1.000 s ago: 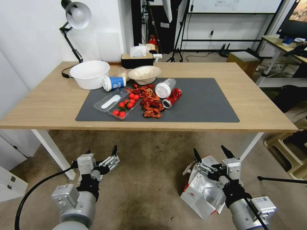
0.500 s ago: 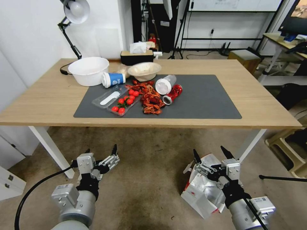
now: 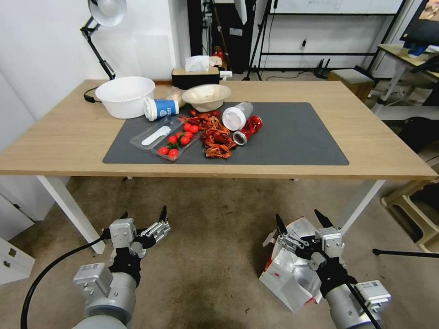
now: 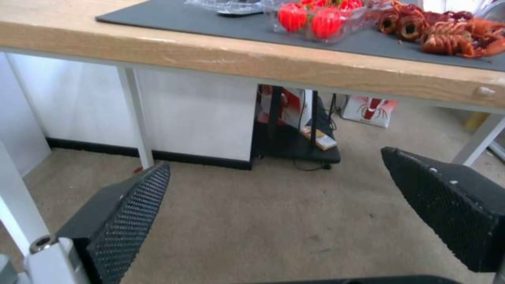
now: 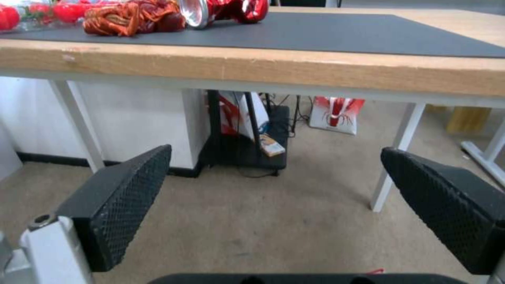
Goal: Pick up the food delivery bag from the floor and place it on the table.
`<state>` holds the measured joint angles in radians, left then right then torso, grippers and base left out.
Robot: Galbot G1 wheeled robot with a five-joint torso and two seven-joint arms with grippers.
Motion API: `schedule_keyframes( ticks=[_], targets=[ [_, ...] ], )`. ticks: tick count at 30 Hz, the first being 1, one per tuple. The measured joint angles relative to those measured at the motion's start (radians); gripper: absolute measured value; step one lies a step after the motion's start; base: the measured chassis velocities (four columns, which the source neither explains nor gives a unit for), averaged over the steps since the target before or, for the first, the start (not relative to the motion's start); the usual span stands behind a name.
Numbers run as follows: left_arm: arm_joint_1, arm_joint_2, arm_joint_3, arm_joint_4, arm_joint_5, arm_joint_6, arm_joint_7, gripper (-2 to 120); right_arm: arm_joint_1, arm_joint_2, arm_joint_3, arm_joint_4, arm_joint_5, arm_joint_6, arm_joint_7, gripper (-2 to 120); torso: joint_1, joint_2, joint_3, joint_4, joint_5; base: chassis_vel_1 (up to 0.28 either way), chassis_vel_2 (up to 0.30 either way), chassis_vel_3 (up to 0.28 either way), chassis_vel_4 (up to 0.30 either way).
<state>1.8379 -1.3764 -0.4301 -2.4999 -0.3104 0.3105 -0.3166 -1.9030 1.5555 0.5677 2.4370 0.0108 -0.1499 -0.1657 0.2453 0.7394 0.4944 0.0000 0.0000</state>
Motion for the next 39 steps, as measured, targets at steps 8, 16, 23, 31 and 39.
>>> schedule_keyframes(
  ticks=[8, 16, 23, 31, 39],
  targets=[
    [-0.003, 0.0, -0.002, 0.0, 0.012, -0.004, 0.001, 100, -0.004, 0.001, 0.003, 0.004, 0.0, 0.0, -0.001, 100, -0.017, -0.041, -0.024, 0.0, 0.0, 0.0, 0.0, 0.0, 0.0],
    [-0.002, -0.004, 0.002, 0.0, 0.019, -0.008, 0.002, 100, -0.008, 0.0, 0.007, 0.013, 0.002, 0.0, -0.001, 100, -0.031, -0.075, -0.044, 0.0, 0.0, 0.0, 0.0, 0.0, 0.0],
    [0.0, -0.004, 0.002, 0.0, 0.02, -0.01, 0.002, 100, -0.01, 0.0, 0.008, 0.014, 0.003, 0.0, -0.001, 100, -0.043, -0.104, -0.062, 0.0, 0.0001, 0.0, 0.0, 0.0, 0.0],
    [0.001, -0.005, 0.003, 0.0, 0.021, -0.015, 0.002, 100, -0.011, 0.0, 0.009, 0.019, 0.003, 0.001, 0.004, 100, -0.056, -0.138, -0.082, 0.0, 0.0, 0.0, 0.0, 0.0, 0.0],
    [0.006, -0.006, 0.005, 0.0, 0.022, -0.019, 0.001, 100, -0.014, 0.0, 0.009, 0.021, 0.002, 0.002, 0.004, 100, -0.068, -0.17, -0.102, 0.0, 0.0, 0.0, 0.0, 0.0, 0.0]
  ],
)
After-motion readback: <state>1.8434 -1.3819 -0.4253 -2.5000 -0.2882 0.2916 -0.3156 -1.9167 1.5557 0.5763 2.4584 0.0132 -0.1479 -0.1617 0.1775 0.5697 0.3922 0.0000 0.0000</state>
